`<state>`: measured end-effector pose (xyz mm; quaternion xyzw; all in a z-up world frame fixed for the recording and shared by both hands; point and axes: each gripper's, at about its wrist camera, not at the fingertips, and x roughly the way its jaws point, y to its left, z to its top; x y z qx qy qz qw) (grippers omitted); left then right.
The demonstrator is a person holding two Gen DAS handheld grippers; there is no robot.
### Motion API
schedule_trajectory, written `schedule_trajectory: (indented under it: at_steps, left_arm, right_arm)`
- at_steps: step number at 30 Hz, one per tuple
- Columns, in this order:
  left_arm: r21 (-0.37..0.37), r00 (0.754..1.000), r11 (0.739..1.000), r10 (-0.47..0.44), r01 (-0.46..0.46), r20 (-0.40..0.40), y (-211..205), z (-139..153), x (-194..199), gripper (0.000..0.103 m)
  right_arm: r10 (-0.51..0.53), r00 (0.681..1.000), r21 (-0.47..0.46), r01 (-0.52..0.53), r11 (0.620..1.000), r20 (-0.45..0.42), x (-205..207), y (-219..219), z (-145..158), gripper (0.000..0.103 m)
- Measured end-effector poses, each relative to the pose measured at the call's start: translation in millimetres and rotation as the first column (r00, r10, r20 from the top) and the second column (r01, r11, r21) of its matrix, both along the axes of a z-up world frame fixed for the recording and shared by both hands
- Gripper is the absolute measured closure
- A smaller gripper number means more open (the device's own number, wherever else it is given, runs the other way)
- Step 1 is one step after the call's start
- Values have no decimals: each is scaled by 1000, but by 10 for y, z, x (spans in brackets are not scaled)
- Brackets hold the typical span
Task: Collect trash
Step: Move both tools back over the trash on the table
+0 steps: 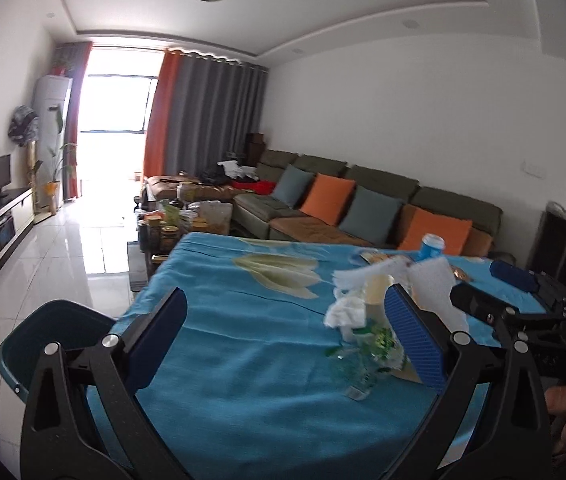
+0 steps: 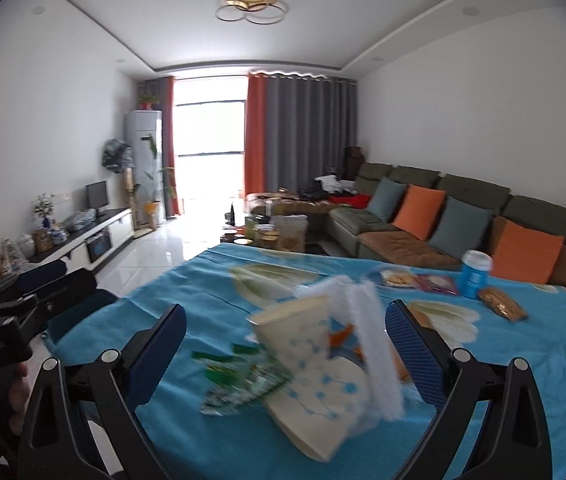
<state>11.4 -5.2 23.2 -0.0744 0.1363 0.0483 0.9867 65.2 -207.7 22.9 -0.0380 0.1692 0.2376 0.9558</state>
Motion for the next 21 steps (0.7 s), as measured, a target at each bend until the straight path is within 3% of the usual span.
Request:
schedule_trajectory:
  at_steps: [9,15,21]
  left_arm:
    - [3,992,996,-92,92,-81,-198,-230,290,6]
    - [-8,985,994,-110,109,-134,-231,-359,442,6]
    - [-28,975,997,-75,71,-207,-129,-540,611,6]
  right_arm:
    - [-84,994,-1,84,996,-70,22,-269,-232,7]
    - [-56,995,-13,55,998,-84,39,-215,-276,7]
    - [6,995,-28,-9,1000,-102,54,-70,-314,10]
